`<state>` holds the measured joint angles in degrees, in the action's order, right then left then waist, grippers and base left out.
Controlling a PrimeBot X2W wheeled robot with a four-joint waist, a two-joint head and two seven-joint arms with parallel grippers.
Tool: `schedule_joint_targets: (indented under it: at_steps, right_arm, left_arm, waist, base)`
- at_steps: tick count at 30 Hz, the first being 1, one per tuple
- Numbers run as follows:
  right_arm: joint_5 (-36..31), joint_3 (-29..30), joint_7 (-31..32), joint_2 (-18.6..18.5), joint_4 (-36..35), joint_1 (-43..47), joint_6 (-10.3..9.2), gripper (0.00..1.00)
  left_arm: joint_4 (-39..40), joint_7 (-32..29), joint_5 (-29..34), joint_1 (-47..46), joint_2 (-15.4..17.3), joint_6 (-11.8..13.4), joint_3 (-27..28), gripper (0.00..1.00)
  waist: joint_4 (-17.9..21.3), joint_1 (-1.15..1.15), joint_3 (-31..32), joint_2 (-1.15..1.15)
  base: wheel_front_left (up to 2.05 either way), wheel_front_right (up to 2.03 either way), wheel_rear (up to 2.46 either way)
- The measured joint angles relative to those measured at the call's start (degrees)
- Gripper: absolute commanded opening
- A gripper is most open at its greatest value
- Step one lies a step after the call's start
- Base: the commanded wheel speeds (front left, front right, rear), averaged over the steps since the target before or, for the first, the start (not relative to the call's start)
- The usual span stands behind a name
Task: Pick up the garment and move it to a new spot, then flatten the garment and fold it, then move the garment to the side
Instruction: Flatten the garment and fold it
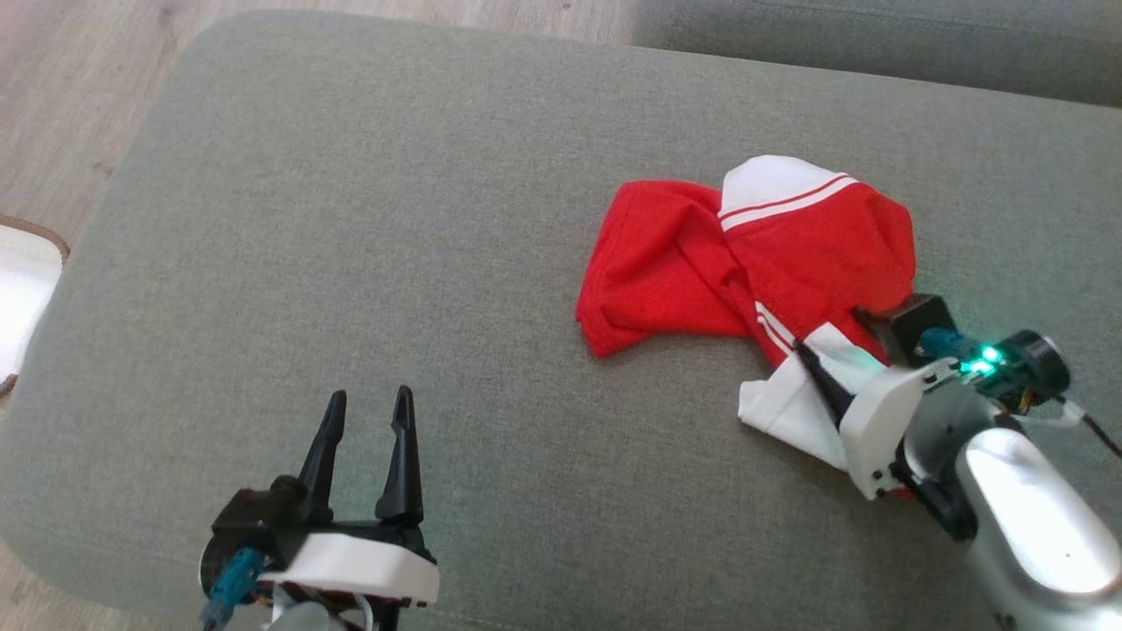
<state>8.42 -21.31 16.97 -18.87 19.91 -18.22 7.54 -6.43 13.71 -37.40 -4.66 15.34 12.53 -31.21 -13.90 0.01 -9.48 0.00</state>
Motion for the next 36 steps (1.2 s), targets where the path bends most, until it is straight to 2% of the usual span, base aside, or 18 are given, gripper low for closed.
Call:
schedule_joint_targets:
  at_steps: [2,4,5,7,11,18,24,27,28,29,30,31,32,36]
  right_arm:
    - [0.75,-1.10,0.01,-0.07,0.58,0.01,0.00,1.00]
    - [1.21,-2.22,-0.01,-0.31,0.80,0.01,0.00,0.65]
    - [1.29,-2.66,-0.04,-0.33,0.91,0.01,0.00,0.54]
    - [1.86,-3.50,-0.09,-0.32,0.96,0.02,0.00,0.42]
    - [2.59,-4.44,-0.88,-0.30,0.76,0.07,0.00,0.00]
    - [3.23,-6.62,-2.47,-1.41,-6.77,3.38,0.00,0.00]
    - [5.95,-9.17,4.04,-7.59,-16.15,16.16,0.00,0.00]
    - [6.39,-6.86,5.59,-8.14,-20.13,20.67,0.00,0.00]
    - [6.41,-5.98,6.16,-8.12,-21.12,21.78,0.00,0.09]
    - [6.39,-5.20,6.66,-8.11,-21.96,22.86,0.00,0.37]
    - [6.37,-4.32,6.82,-8.03,-22.69,24.03,0.00,0.81]
    - [6.37,-4.32,6.82,-8.03,-22.69,24.03,0.00,0.81]
    - [6.36,-3.35,6.80,-7.76,-23.40,25.28,0.00,1.00]
    - [6.17,-1.46,6.83,-6.43,-25.84,29.42,0.00,1.00]
  left_arm:
    - [-0.12,0.02,0.00,0.02,-0.02,0.00,0.03,1.00]
    - [-0.14,0.05,0.01,0.06,-0.07,0.00,0.07,1.00]
    - [-0.13,0.05,0.01,0.06,-0.10,0.00,0.07,1.00]
    - [-0.13,0.07,0.01,0.08,-0.14,0.00,0.08,1.00]
    - [-0.14,0.07,0.01,0.11,-0.13,-0.01,0.09,1.00]
    - [-0.30,0.08,0.01,0.40,-0.05,0.02,0.12,1.00]
    - [0.05,0.07,0.01,0.69,0.22,0.44,0.54,1.00]
    - [0.68,0.08,0.00,1.59,0.51,0.58,1.25,1.00]
    - [0.73,0.08,0.01,1.82,0.59,0.59,1.27,1.00]
    - [0.83,0.08,0.01,1.92,0.62,0.59,1.26,1.00]
    - [1.07,0.08,0.01,1.92,0.62,0.59,1.25,1.00]
    - [1.07,0.08,0.01,1.92,0.62,0.59,1.25,1.00]
    - [1.27,0.07,0.01,1.92,0.62,0.60,1.25,1.00]
    - [1.36,0.00,0.01,1.91,0.73,0.65,1.23,1.00]
  waist:
    - [-0.07,0.00,0.25,0.00]
    - [0.03,0.00,0.42,0.00]
    - [0.11,0.00,0.50,0.00]
    - [0.42,-0.01,0.62,0.00]
    - [1.34,0.00,0.75,0.00]
    - [3.34,-0.01,2.09,0.00]
    - [5.84,-0.01,3.37,0.00]
    - [7.50,-0.01,3.81,0.00]
    - [8.05,-0.01,3.93,0.00]
    - [8.54,-0.01,4.04,0.00]
    - [8.94,-0.01,4.12,0.00]
    - [8.94,-0.01,4.12,0.00]
    - [9.25,-0.02,4.17,0.00]
    - [10.03,-0.01,4.12,0.00]
  base:
    - [0.00,0.00,0.00]
    - [0.00,0.00,0.00]
    - [0.00,0.00,0.00]
    - [0.00,0.00,0.00]
    - [0.00,0.00,0.00]
    - [0.00,0.00,0.00]
    - [0.00,0.00,0.00]
    - [0.00,0.00,0.00]
    - [0.00,0.00,0.00]
    - [0.00,0.00,0.00]
    - [0.00,0.00,0.00]
    - [0.00,0.00,0.00]
    - [0.00,0.00,0.00]
    - [0.00,0.00,0.00]
